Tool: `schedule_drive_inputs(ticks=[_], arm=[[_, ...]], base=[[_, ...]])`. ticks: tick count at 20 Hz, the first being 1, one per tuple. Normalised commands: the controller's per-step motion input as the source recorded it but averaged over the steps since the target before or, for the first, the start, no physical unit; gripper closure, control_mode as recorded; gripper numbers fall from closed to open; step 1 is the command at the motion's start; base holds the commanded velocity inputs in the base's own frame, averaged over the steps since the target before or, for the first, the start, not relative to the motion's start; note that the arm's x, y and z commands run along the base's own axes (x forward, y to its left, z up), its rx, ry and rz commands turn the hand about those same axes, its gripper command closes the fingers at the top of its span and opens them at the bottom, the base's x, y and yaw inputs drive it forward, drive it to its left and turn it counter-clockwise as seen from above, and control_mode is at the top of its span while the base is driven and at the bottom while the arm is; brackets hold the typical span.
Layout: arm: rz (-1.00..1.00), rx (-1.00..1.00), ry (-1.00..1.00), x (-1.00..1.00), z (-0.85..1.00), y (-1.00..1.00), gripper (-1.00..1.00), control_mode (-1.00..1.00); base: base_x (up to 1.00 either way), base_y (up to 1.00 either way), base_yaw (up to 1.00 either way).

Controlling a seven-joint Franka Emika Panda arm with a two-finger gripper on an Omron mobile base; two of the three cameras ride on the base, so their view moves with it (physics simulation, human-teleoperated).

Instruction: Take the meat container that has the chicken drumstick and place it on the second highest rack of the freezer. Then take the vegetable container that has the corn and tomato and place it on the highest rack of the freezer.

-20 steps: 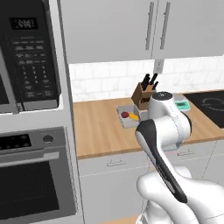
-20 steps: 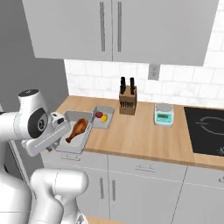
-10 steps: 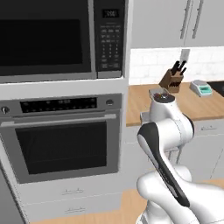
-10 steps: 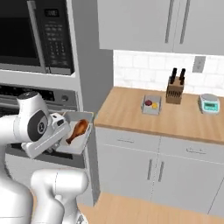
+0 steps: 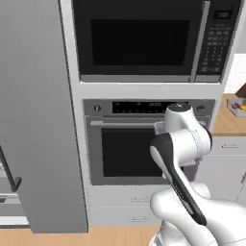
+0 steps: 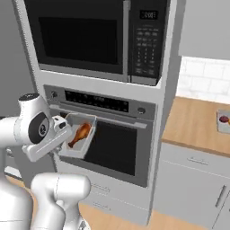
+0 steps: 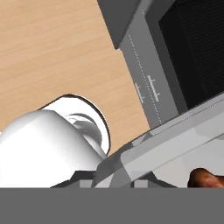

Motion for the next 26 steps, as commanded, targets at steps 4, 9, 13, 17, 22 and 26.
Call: schedule_drive_inputs(ticks=[4, 9, 13, 17, 22, 26], arm=[[0.00, 0.00, 0.00, 0.00, 0.00, 0.00, 1.00, 1.00], [0.00, 0.00, 0.00, 0.00, 0.00, 0.00, 1.00, 1.00], [0.00, 0.00, 0.00, 0.00, 0.00, 0.00, 1.00, 1.00], [0.00, 0.00, 0.00, 0.00, 0.00, 0.00, 1.00, 1.00], [0.00, 0.00, 0.00, 0.00, 0.00, 0.00, 1.00, 1.00], [0.00, 0.00, 0.00, 0.00, 0.00, 0.00, 1.00, 1.00]], base=[[-0.14, 1.00, 0.34], [-0.02, 1.00, 0.37], [0.00, 1.00, 0.44], [0.10, 1.00, 0.42], [0.36, 0.82, 0.22], [0.38, 0.19, -0.07]])
